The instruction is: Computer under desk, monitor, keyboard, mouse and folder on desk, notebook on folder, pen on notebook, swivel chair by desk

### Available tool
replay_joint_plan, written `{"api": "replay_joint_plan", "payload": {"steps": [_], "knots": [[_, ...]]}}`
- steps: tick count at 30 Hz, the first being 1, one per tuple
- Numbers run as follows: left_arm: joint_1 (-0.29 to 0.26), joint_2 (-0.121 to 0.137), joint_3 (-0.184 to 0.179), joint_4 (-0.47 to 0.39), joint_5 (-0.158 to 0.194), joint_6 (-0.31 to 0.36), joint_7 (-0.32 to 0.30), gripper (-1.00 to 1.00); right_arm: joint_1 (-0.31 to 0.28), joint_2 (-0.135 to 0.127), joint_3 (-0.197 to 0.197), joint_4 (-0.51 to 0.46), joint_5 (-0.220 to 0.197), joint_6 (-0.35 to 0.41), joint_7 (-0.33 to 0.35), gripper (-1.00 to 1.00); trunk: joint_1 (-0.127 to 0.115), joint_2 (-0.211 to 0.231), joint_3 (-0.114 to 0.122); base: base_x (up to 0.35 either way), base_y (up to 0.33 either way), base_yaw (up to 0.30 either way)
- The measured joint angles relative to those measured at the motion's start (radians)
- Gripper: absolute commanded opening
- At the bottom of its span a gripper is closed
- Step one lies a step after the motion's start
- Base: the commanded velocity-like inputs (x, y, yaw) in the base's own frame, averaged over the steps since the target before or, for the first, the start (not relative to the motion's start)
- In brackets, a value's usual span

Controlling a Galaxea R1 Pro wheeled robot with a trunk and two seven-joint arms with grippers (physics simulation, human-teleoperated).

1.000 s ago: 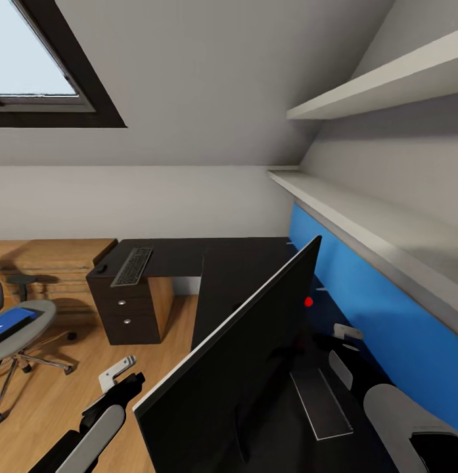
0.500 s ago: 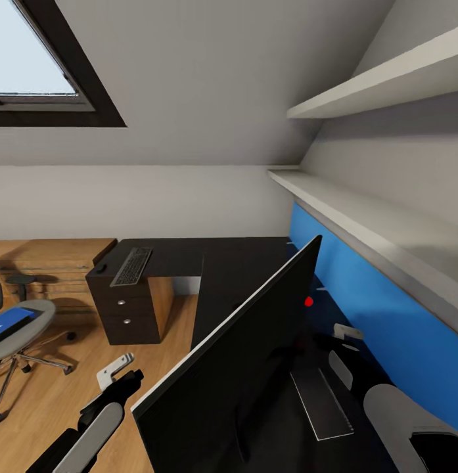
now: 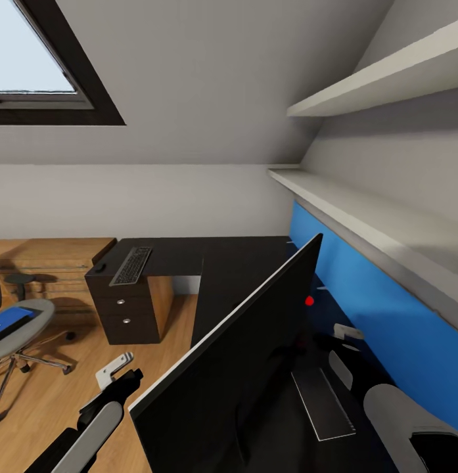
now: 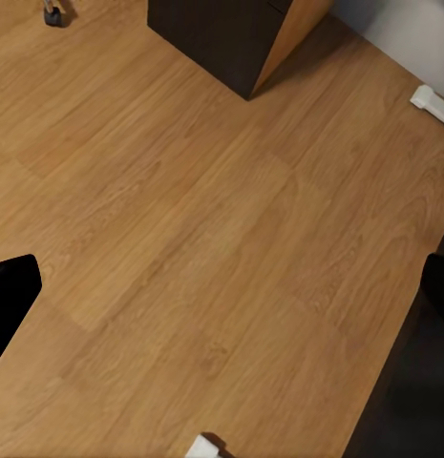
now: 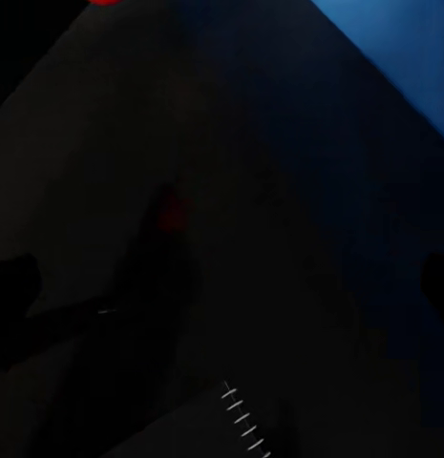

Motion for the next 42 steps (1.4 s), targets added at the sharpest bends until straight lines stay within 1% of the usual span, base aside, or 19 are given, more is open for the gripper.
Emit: {"api": "replay_joint_plan", "payload": {"steps": [42], "knots": [[0.000,0.000,0.000,-0.002,0.000,0.000,0.000,1.00,0.000,0.000,0.000,0.000,0.000,0.000,0.000,1.00,0.000,0.000,0.000,0.000,0.000,0.000]]}}
